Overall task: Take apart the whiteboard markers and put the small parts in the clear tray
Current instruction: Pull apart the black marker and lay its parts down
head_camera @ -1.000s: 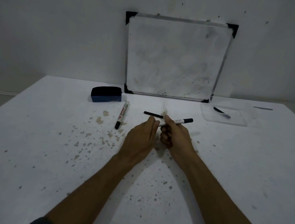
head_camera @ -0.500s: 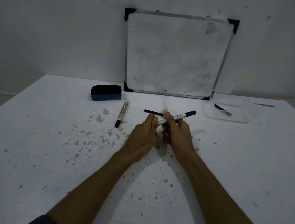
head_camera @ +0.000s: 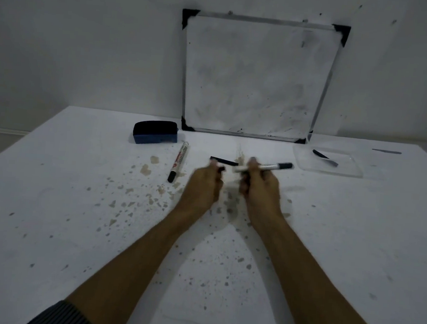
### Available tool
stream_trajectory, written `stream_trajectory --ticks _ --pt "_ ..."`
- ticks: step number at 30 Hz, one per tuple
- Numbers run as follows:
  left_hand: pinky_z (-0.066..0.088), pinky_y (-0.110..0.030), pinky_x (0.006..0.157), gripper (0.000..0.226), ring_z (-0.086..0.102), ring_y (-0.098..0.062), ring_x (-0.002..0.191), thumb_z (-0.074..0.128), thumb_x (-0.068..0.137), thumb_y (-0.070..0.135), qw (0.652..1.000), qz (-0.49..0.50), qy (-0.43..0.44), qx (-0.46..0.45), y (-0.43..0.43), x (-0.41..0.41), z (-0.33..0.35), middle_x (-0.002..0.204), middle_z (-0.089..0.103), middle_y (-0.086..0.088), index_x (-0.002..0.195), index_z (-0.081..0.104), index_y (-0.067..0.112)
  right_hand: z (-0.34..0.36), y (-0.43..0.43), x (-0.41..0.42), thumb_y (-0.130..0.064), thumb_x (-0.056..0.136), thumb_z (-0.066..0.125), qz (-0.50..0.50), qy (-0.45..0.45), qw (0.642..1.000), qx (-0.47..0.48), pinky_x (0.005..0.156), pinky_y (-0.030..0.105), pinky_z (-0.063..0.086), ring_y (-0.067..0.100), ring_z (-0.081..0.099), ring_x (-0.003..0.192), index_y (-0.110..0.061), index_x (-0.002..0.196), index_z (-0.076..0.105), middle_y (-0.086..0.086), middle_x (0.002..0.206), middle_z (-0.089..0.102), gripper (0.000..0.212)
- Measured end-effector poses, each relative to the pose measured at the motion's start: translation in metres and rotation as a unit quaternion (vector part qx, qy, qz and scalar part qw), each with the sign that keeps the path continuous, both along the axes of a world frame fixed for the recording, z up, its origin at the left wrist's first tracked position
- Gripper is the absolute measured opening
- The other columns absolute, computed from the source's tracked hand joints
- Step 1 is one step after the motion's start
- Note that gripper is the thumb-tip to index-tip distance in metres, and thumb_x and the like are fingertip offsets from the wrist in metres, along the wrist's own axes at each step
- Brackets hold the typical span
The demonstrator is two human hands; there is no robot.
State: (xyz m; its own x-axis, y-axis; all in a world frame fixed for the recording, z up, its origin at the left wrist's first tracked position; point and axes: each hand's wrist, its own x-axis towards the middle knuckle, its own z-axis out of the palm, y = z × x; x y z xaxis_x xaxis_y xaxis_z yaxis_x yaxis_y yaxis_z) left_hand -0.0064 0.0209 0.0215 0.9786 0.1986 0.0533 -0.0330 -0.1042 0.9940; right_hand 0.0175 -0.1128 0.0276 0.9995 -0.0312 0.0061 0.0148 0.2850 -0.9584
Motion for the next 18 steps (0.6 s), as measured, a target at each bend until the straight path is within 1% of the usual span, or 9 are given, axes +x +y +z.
stream_trajectory --ticks 2,3,5,6,8,10,11,15,18 --pt "0.022 -0.015 0.032 0.051 0.028 -0.002 0.032 0.030 0.113 0.040 0.990 0.045 0.014 -0.137 0.015 0.007 0.004 0.042 0.038 0.014 0.067 0.043 0.023 0.002 -0.015 0.012 -0.029 0.106 0.053 -0.046 0.043 0.993 0.097 0.045 0.023 0.031 0.007 0.037 0.046 -0.014 0.081 0.059 -0.001 0.064 0.049 0.029" --pt "0.022 -0.016 0.032 0.050 0.027 -0.002 0.033 0.029 0.114 0.040 0.986 0.061 0.007 -0.154 0.020 0.008 0.003 0.042 0.037 0.014 0.069 0.042 0.022 0.004 -0.025 0.017 -0.027 0.106 0.052 -0.046 0.055 0.989 0.127 0.044 0.022 0.029 0.007 0.035 0.045 -0.014 0.081 0.058 0.001 0.065 0.049 0.029" --pt "0.028 -0.017 0.035 0.047 0.031 -0.002 0.038 0.030 0.113 0.040 0.989 0.072 -0.012 -0.131 0.023 0.009 -0.001 0.048 0.039 0.014 0.072 0.043 0.022 0.004 -0.040 0.023 -0.026 0.106 0.053 -0.026 0.076 0.982 0.172 0.041 0.021 0.027 0.008 0.032 0.043 -0.014 0.081 0.057 0.000 0.064 0.048 0.029" --pt "0.031 -0.016 0.039 0.045 0.034 -0.002 0.042 0.032 0.113 0.039 0.993 0.071 -0.027 -0.095 0.019 0.008 -0.003 0.053 0.041 0.012 0.073 0.043 0.022 0.004 -0.043 0.025 -0.026 0.106 0.053 -0.017 0.087 0.978 0.189 0.040 0.020 0.028 0.008 0.031 0.042 -0.014 0.080 0.058 0.000 0.063 0.047 0.029" --pt "0.037 -0.019 0.047 0.039 0.040 -0.002 0.051 0.035 0.112 0.039 0.993 0.076 -0.077 0.046 0.012 0.005 -0.011 0.063 0.045 0.011 0.078 0.046 0.023 0.003 -0.043 0.026 -0.027 0.106 0.054 -0.002 0.099 0.975 0.199 0.039 0.020 0.029 0.007 0.031 0.043 -0.014 0.078 0.060 -0.002 0.061 0.047 0.031" --pt "0.042 -0.018 0.052 0.030 0.050 -0.003 0.057 0.040 0.110 0.040 0.964 0.083 -0.134 0.215 0.009 0.003 -0.016 0.069 0.053 0.012 0.089 0.054 0.024 0.003 -0.039 0.025 -0.027 0.105 0.054 0.009 0.104 0.975 0.196 0.039 0.019 0.029 0.007 0.032 0.043 -0.013 0.078 0.061 -0.003 0.060 0.048 0.031" --pt "0.046 -0.019 0.056 0.026 0.055 -0.003 0.062 0.044 0.109 0.039 0.947 0.089 -0.154 0.269 0.010 0.002 -0.016 0.074 0.058 0.010 0.095 0.058 0.023 0.002 -0.038 0.025 -0.028 0.105 0.054 0.012 0.105 0.975 0.197 0.039 0.020 0.029 0.007 0.033 0.042 -0.013 0.079 0.061 -0.003 0.060 0.049 0.031" --pt "0.055 -0.031 0.072 0.022 0.062 -0.018 0.081 0.064 0.102 0.028 0.880 0.156 -0.204 0.399 0.020 -0.001 -0.011 0.094 0.067 -0.006 0.104 0.075 0.009 0.001 -0.039 0.025 -0.028 0.104 0.057 0.022 0.106 0.976 0.190 0.041 0.020 0.027 0.008 0.033 0.044 -0.013 0.079 0.061 -0.002 0.061 0.051 0.029" --pt "0.056 -0.037 0.079 0.026 0.066 -0.027 0.089 0.069 0.099 0.025 0.862 0.165 -0.164 0.451 0.028 -0.002 -0.008 0.099 0.070 -0.015 0.111 0.079 0.003 0.000 -0.038 0.025 -0.029 0.103 0.058 0.032 0.109 0.979 0.172 0.042 0.021 0.027 0.008 0.034 0.045 -0.013 0.082 0.060 -0.001 0.062 0.051 0.027"
